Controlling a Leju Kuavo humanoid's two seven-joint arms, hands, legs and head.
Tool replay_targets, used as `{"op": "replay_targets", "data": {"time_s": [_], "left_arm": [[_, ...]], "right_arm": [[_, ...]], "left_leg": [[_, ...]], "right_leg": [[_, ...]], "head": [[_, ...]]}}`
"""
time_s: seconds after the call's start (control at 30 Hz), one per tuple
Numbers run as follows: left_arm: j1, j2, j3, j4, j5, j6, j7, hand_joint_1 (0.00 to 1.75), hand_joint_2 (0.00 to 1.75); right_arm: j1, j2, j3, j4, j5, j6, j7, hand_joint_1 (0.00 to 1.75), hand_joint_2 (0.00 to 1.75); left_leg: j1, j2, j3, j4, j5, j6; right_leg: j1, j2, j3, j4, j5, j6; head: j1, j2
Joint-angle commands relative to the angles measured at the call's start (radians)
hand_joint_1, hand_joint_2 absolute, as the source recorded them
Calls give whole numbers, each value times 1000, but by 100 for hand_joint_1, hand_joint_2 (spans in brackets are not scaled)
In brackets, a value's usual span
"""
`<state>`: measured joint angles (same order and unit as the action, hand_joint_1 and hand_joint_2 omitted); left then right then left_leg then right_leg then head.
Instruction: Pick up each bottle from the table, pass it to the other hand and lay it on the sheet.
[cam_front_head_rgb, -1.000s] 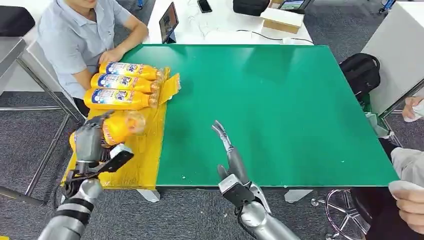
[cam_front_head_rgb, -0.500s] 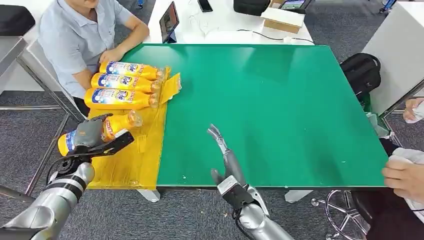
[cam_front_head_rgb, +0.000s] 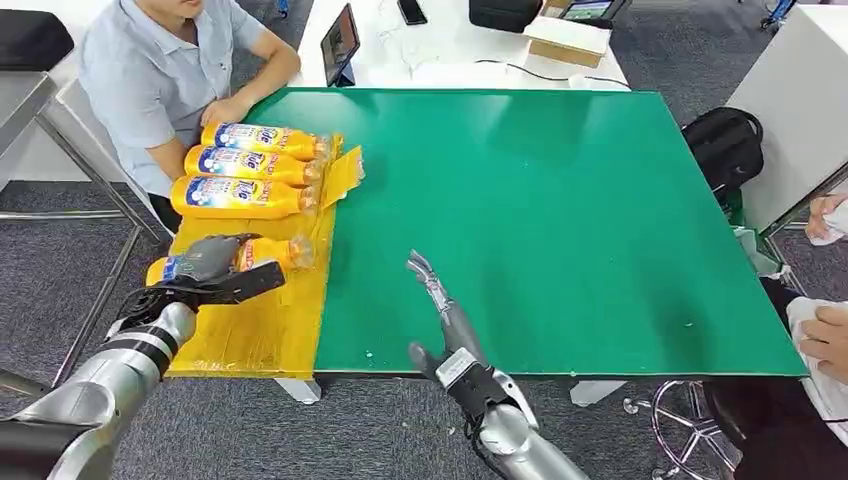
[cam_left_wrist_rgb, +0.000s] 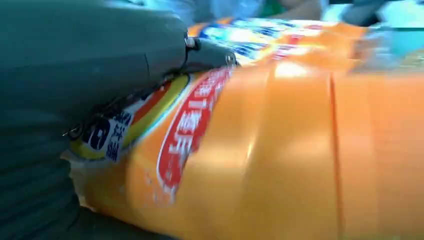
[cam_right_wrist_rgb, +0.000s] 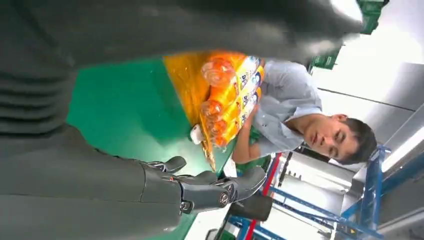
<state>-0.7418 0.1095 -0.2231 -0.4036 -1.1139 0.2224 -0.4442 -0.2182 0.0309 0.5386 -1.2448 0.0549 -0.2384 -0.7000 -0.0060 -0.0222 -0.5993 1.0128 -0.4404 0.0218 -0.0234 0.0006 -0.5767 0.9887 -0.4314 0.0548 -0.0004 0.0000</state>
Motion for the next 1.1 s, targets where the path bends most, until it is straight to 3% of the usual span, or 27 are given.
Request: {"op": "replay_targets", "data": {"time_s": [0.03, 0.17, 0.8, 0.83, 0.87, 0.97, 1.1], "left_arm": [[-5, -22, -86, 39, 4, -89, -141, 0, 175], [23, -16, -55, 20, 105, -237, -233, 0, 175], [74, 0, -100, -64, 181, -265, -213, 0, 175], [81, -3, -98, -64, 207, -278, -202, 0, 0], [90, 0, -104, -69, 219, -284, -203, 0, 175], [145, -15, -44, -112, 351, -283, -254, 0, 175], [342, -102, 30, -480, 673, -137, -254, 0, 175]], "right_arm": [[-45, 16, -32, 69, -4, 28, 2, 0, 0], [-66, 18, -50, 84, -11, 47, 2, 0, 0], [-79, 26, -81, 120, -10, 62, 2, 0, 0], [-79, 25, -86, 125, -10, 60, 2, 0, 0], [-81, 26, -92, 130, -11, 61, 2, 0, 0], [-80, 24, -105, 138, -11, 53, 2, 0, 0], [-52, 24, -126, 120, -3, -2, 2, 0, 0]], "left_leg": [[2, 3, 3, 0, -1, -2], [2, 5, 4, 0, -1, -2], [2, 5, 4, 0, -1, -2], [3, 5, 4, 0, -1, -2], [3, 5, 5, -1, -1, -3], [2, 7, 7, -2, -2, -2], [0, 3, 5, -2, 0, -1]], "right_leg": [[3, 1, 4, -2, 0, -3], [3, 2, 3, -1, 1, -4], [2, 2, 4, -1, 0, -3], [3, 2, 4, -1, 0, -3], [4, 3, 5, -2, 0, -4], [3, 4, 7, -3, 0, -4], [0, 2, 5, -2, 0, -1]], "head": [[0, 0], [0, 0], [0, 0], [0, 0], [0, 0], [0, 0], [0, 0]]}}
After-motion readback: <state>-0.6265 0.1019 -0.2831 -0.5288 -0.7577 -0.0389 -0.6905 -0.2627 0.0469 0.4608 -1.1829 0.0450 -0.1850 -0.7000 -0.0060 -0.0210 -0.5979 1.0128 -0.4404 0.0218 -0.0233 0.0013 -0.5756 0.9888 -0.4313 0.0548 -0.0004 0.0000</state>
